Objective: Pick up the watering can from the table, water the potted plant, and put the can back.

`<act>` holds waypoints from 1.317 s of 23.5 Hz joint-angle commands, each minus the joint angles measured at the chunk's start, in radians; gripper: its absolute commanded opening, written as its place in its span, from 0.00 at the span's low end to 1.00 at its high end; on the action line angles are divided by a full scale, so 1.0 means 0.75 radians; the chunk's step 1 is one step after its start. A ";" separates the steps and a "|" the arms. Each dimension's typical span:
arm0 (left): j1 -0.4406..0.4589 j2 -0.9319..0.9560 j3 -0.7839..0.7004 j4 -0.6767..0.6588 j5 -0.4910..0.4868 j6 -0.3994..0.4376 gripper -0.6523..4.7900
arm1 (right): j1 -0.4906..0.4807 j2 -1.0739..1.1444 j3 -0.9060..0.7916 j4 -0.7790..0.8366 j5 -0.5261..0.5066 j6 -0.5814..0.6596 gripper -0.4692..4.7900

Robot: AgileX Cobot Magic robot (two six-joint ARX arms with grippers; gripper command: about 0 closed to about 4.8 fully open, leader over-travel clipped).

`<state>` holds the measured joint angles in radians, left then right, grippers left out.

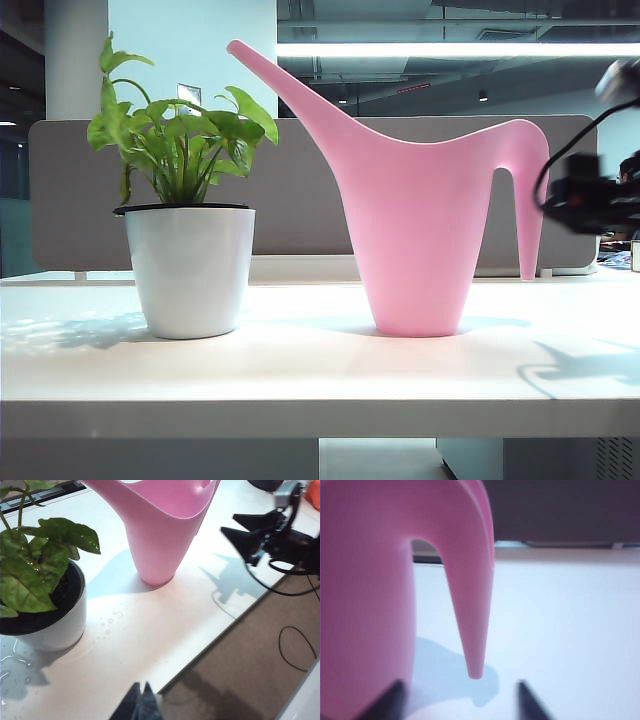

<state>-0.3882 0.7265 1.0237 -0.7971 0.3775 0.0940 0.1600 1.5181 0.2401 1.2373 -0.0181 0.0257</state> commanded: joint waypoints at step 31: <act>0.001 -0.001 0.004 0.017 0.005 0.005 0.13 | -0.156 -2.024 -0.319 -1.845 -0.005 0.001 0.08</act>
<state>-0.3885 0.7273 1.0237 -0.7975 0.3775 0.0940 0.0444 0.0044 0.0078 -0.1719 -0.0204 0.0231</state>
